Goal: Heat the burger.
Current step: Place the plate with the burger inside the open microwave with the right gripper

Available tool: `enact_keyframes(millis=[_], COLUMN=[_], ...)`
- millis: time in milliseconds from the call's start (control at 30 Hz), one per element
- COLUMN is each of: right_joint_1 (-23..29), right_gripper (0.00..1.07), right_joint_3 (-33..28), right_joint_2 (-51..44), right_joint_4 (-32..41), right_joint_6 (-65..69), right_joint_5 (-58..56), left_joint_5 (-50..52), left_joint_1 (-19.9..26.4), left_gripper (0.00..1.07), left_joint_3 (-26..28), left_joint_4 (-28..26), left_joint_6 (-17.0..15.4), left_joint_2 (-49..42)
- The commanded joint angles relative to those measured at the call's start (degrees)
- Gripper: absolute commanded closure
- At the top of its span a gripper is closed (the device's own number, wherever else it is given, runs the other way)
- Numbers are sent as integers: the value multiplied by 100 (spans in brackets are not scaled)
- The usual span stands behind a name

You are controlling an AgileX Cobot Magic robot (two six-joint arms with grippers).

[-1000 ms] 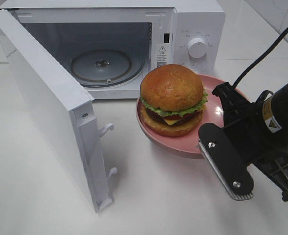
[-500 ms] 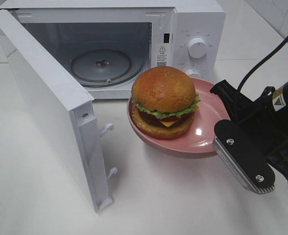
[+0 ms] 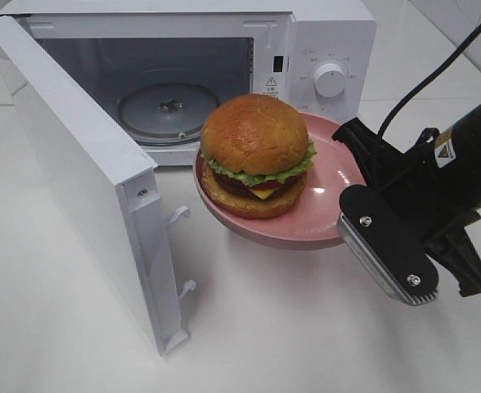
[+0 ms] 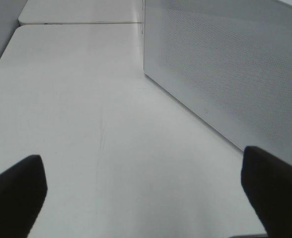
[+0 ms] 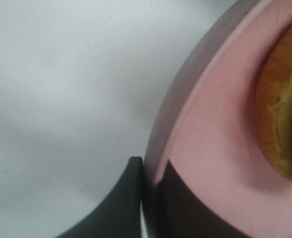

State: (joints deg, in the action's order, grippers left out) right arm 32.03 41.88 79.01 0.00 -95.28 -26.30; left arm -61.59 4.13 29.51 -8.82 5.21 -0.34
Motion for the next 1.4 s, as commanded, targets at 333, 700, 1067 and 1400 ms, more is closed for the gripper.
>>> enact_keyframes(millis=[333,700,1067,1400], right_joint_1=[178,281,281,281], right_gripper=[107,107,107,107], right_joint_3=[561,1169,2120,2630], right_joint_2=[516,1203,2045,2498], right_joint_4=[92,69,52,0], right_joint_6=[29,29,183,241], right_joint_5=[384,441,447,464], left_joint_5=[46,46,46,46], left_joint_1=[17,17,17,17], left_gripper=[7,7,7,7], left_joint_3=[6,6,6,6], left_joint_4=[-40,-40,-40,-40], left_joint_6=[-6,-6,-6,-6], left_joint_2=[-92,-92,-92,-92])
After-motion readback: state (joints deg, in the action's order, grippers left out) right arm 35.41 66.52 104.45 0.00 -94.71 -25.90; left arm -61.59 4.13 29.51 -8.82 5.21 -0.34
